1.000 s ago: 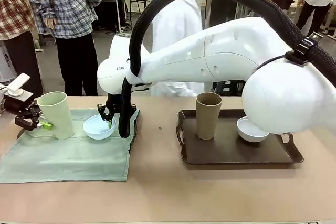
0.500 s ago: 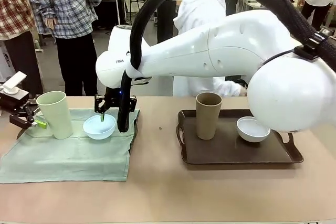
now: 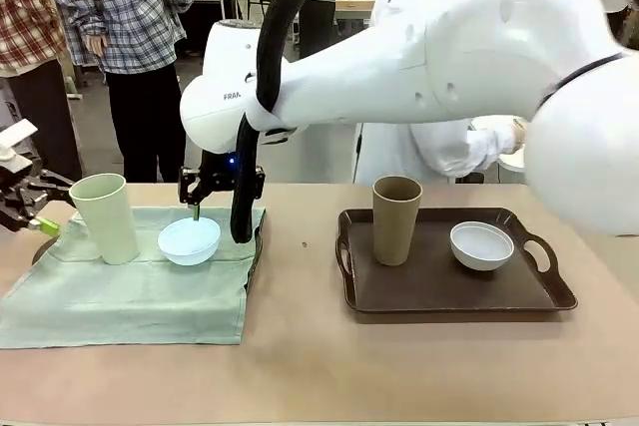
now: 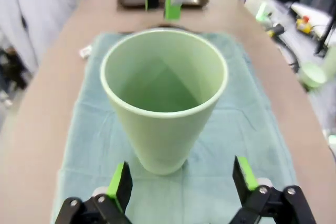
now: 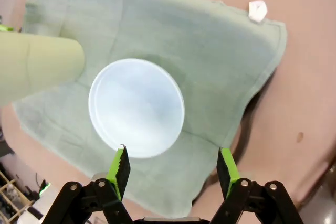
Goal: Set up a tray with a mat and arrange the tableware.
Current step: Place the Picnic Bowl and Reusable plastic cup back onto the Handle tray in front of the human's position.
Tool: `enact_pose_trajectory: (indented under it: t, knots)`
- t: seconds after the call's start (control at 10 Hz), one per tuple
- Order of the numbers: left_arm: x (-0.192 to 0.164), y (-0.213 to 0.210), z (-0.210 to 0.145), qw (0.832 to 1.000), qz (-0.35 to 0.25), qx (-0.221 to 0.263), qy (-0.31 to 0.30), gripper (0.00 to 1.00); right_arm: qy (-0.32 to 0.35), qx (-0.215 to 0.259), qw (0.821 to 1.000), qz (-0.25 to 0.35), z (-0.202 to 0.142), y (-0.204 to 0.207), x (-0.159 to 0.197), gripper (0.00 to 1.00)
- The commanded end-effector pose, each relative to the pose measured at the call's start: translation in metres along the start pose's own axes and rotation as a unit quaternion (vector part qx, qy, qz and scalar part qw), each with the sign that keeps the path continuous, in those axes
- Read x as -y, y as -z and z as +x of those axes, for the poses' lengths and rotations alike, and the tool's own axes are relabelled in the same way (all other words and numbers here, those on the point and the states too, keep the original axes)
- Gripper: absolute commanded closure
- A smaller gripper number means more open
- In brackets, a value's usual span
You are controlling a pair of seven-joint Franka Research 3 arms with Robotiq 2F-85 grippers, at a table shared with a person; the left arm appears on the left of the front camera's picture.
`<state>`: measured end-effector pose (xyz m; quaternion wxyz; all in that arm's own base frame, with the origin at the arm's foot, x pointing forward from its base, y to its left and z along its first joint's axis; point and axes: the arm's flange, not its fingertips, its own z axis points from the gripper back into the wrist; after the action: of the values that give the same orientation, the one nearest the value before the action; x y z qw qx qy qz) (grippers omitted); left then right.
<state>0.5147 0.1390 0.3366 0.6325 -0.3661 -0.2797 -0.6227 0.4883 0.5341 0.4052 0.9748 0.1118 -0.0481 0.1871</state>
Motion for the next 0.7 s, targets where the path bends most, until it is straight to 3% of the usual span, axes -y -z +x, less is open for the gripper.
enact_pose_trajectory:
  t: [0.0, 0.1, 0.4, 0.6]
  knots:
    - [0.029, -0.002, 0.038, 0.988, 0.026, -0.090, -0.121, 0.00, -0.017, 0.022, 0.999, -0.017, -0.031, -0.021, 0.013, 0.14]
    - [0.039, -0.006, 0.057, 0.975, 0.045, -0.139, -0.170, 0.00, -0.019, 0.026, 0.999, -0.021, -0.038, -0.031, 0.017, 0.14]
    - [0.066, -0.013, 0.114, 0.943, 0.087, -0.252, -0.198, 0.00, -0.028, 0.023, 0.999, -0.014, -0.063, -0.056, 0.033, 0.14]
    - [0.079, -0.018, 0.156, 0.918, 0.070, -0.313, -0.234, 0.00, -0.026, 0.016, 0.999, -0.027, -0.079, -0.076, 0.040, 0.14]
